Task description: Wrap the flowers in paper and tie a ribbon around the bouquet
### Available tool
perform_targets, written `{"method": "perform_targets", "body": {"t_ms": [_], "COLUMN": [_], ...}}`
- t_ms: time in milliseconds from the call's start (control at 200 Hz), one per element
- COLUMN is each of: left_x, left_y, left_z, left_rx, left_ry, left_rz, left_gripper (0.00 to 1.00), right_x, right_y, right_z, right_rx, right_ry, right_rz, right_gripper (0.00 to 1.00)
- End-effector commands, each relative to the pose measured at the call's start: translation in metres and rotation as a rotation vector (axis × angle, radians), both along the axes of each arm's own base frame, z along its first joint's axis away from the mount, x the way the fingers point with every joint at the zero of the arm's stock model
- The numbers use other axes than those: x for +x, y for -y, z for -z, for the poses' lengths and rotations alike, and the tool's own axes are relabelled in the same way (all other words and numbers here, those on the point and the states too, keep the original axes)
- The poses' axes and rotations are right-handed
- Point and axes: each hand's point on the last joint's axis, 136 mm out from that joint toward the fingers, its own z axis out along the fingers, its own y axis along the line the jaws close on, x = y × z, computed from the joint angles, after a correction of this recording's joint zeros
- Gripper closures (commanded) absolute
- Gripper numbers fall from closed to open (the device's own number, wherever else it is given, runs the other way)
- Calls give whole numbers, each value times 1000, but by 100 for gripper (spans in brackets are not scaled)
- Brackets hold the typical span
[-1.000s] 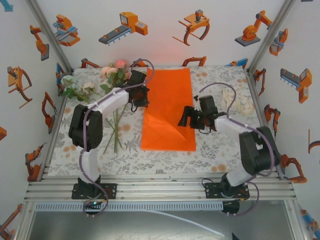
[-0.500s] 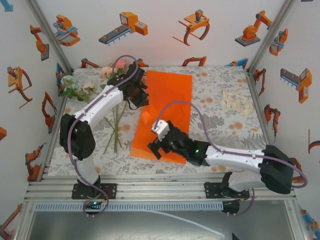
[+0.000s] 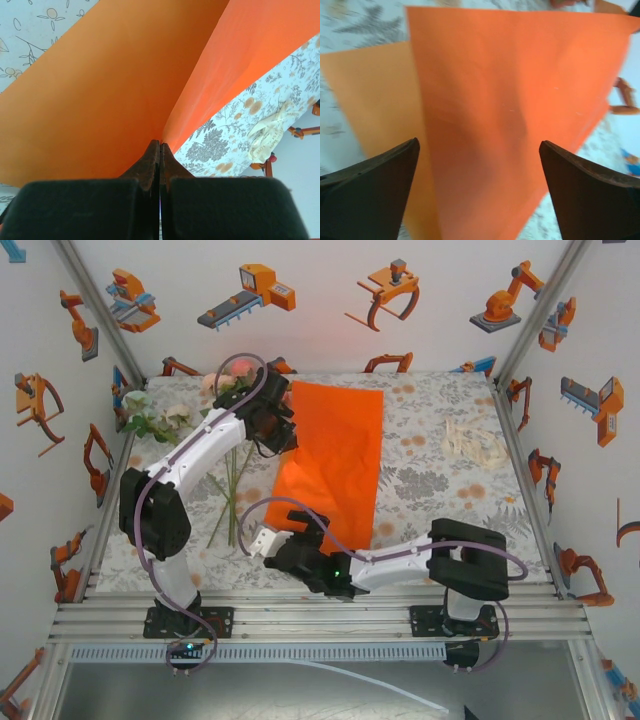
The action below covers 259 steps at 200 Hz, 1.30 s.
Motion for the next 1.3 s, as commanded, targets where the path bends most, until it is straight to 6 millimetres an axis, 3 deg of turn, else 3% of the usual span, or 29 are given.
{"method": "perform_targets", "body": {"t_ms": [0,75,115,220,290,365,426,466,536,671,746,916,1096,1161,1292], "left_x": [-3,1,6,22,21,5,-17,-30,-46,-62,-69,-85,-96,-96,-95], "left_y": [-6,-8,-10,-21,-36,-53,-60,-62,-56,-30,-7,52,97,103,90], "left_z": [-16,-25,-35,-79,-114,-145,-148,-138,-106,-18,18,73,104,115,151], "left_rx": [6,1,-7,-46,-35,31,98,114,100,86,54,2,-24,-11,88], "left_ry": [17,52,93,285,465,662,762,789,764,518,419,311,260,235,134], "left_rz": [-35,-27,-13,62,118,192,254,279,331,425,475,612,704,707,665], "left_gripper": [100,100,89,49,26,15,15,21,42,86,100,100,100,100,100], "right_x": [19,20,21,28,37,51,59,63,69,78,82,81,79,79,75], "right_y": [11,17,21,39,53,79,99,113,134,169,193,227,243,254,289], "right_z": [-35,-43,-49,-64,-70,-77,-82,-86,-87,-86,-84,-68,-66,-65,-60], "right_rx": [15,56,91,226,368,544,655,711,787,898,966,1043,1097,1106,1109], "right_ry": [156,159,148,61,-67,-186,-226,-233,-243,-263,-242,-254,-262,-253,-213], "right_rz": [145,168,174,202,212,250,275,291,319,423,530,675,725,779,965], "right_gripper": [44,84,100,100,100,100,100,100,100,100,100,100,100,100,100]}}
